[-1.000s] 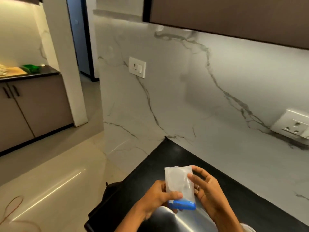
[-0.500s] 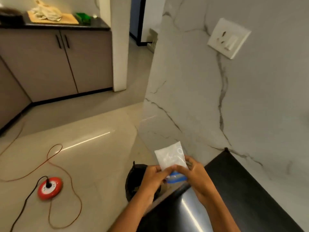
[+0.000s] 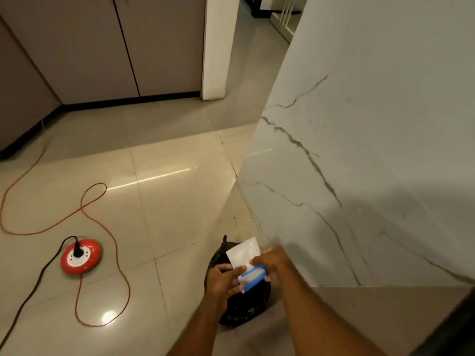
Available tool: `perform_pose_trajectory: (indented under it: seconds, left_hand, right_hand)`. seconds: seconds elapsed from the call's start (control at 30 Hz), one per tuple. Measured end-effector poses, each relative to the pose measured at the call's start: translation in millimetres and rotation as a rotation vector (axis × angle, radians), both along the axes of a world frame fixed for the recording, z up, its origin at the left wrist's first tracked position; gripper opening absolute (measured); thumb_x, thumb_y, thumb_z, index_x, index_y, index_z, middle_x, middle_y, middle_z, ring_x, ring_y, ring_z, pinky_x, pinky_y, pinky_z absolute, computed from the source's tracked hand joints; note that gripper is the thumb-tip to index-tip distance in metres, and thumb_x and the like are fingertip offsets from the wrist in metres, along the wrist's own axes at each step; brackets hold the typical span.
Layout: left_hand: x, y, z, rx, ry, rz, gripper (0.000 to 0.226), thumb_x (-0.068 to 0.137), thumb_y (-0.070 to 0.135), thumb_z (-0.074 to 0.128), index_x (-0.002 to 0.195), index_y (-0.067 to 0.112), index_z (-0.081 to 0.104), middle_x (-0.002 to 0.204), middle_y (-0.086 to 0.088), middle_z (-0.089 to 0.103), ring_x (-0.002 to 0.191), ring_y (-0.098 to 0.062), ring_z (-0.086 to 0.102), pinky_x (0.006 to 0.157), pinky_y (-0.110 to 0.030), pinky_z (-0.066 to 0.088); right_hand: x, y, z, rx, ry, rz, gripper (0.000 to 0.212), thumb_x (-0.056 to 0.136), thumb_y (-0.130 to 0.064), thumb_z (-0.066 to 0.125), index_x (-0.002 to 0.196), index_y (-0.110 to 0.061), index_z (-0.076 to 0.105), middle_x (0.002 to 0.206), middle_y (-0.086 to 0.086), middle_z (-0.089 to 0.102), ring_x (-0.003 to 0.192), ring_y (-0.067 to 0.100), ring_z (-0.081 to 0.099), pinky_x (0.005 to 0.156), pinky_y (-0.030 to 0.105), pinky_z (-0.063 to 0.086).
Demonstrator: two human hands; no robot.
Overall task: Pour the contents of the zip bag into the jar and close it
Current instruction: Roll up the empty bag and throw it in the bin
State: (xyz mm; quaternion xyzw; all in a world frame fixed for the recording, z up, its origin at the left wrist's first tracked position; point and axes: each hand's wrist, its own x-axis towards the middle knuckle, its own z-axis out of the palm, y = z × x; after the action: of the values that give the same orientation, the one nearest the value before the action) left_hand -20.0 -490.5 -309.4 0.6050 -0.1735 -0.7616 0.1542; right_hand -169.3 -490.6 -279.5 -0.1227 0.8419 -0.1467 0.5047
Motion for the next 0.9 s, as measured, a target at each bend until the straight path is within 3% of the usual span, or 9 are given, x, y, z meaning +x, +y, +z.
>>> perform_pose_trajectory:
  seconds: [0.1, 0.27, 0.4, 0.5, 0.63, 0.73, 0.8, 0.9]
  left_hand:
    - [-7, 4, -50, 0.058, -0.044, -0.028, 0.032, 0.080, 0.012, 0.082, 0.101, -0.001, 0.063, 0.086, -0.016, 0.072, 0.066, -0.023, 0.071, 0.053, -0.029, 0.056]
    - [-22, 12, -116, 0.120, -0.117, -0.034, 0.019, 0.088, 0.015, 0.074, 0.100, 0.002, 0.066, 0.093, -0.016, 0.072, 0.078, -0.027, 0.073, 0.051, -0.029, 0.055]
    - [-30, 16, -159, 0.110, -0.171, -0.029, 0.019, 0.089, 0.014, 0.073, 0.100, 0.000, 0.065, 0.097, -0.019, 0.070, 0.080, -0.030, 0.071, 0.054, -0.030, 0.054]
    - [-33, 17, -178, 0.093, -0.193, -0.038, 0.022, 0.088, 0.015, 0.074, 0.100, 0.000, 0.064, 0.097, -0.021, 0.070, 0.077, -0.030, 0.069, 0.059, -0.033, 0.057]
    - [-37, 17, -195, 0.084, -0.202, -0.070, 0.027, 0.087, 0.018, 0.076, 0.104, 0.000, 0.063, 0.091, -0.019, 0.070, 0.066, -0.024, 0.066, 0.053, -0.030, 0.053]
    - [-40, 18, -202, 0.076, -0.217, -0.089, 0.032, 0.086, 0.022, 0.077, 0.106, 0.001, 0.064, 0.096, -0.021, 0.071, 0.069, -0.024, 0.065, 0.057, -0.031, 0.055]
    - [-42, 18, -205, 0.076, -0.234, -0.083, 0.045, 0.080, 0.035, 0.081, 0.106, 0.002, 0.064, 0.102, -0.020, 0.069, 0.081, -0.028, 0.066, 0.067, -0.036, 0.055]
    - [-42, 22, -239, 0.044, -0.318, -0.110, 0.091, 0.055, 0.067, 0.080, 0.118, 0.004, 0.063, 0.115, -0.016, 0.067, 0.100, -0.031, 0.065, 0.085, -0.046, 0.058]
  right_hand:
    - [-5, 4, -59, 0.105, -0.030, -0.054, 0.032, 0.070, -0.011, 0.082, 0.094, 0.000, 0.064, 0.104, 0.024, 0.069, 0.088, 0.035, 0.070, 0.063, 0.037, 0.057]
    - [-8, 10, -120, 0.199, -0.053, -0.146, 0.030, 0.080, -0.013, 0.072, 0.105, -0.002, 0.059, 0.110, 0.022, 0.066, 0.094, 0.035, 0.068, 0.057, 0.032, 0.053]
    - [-13, 10, -163, 0.218, -0.064, -0.142, 0.035, 0.082, -0.010, 0.069, 0.113, 0.000, 0.057, 0.115, 0.023, 0.063, 0.099, 0.037, 0.065, 0.077, 0.043, 0.059]
    - [-16, 11, -182, 0.224, -0.064, -0.143, 0.033, 0.082, -0.009, 0.069, 0.112, 0.002, 0.059, 0.114, 0.025, 0.063, 0.100, 0.039, 0.064, 0.084, 0.047, 0.058]
    - [-19, 16, -194, 0.208, -0.042, -0.157, 0.023, 0.085, -0.010, 0.068, 0.104, 0.001, 0.061, 0.114, 0.024, 0.063, 0.102, 0.039, 0.063, 0.086, 0.049, 0.058]
    - [-21, 22, -205, 0.205, -0.035, -0.170, 0.020, 0.087, -0.012, 0.068, 0.101, 0.000, 0.060, 0.115, 0.024, 0.063, 0.103, 0.039, 0.063, 0.088, 0.051, 0.057]
    - [-20, 25, -210, 0.210, -0.043, -0.183, 0.038, 0.086, -0.018, 0.070, 0.117, 0.003, 0.059, 0.122, 0.023, 0.061, 0.108, 0.039, 0.061, 0.090, 0.050, 0.055]
    - [-22, 28, -213, 0.205, 0.002, -0.145, 0.057, 0.085, -0.023, 0.071, 0.132, 0.004, 0.051, 0.136, 0.023, 0.055, 0.121, 0.040, 0.054, 0.098, 0.045, 0.050]
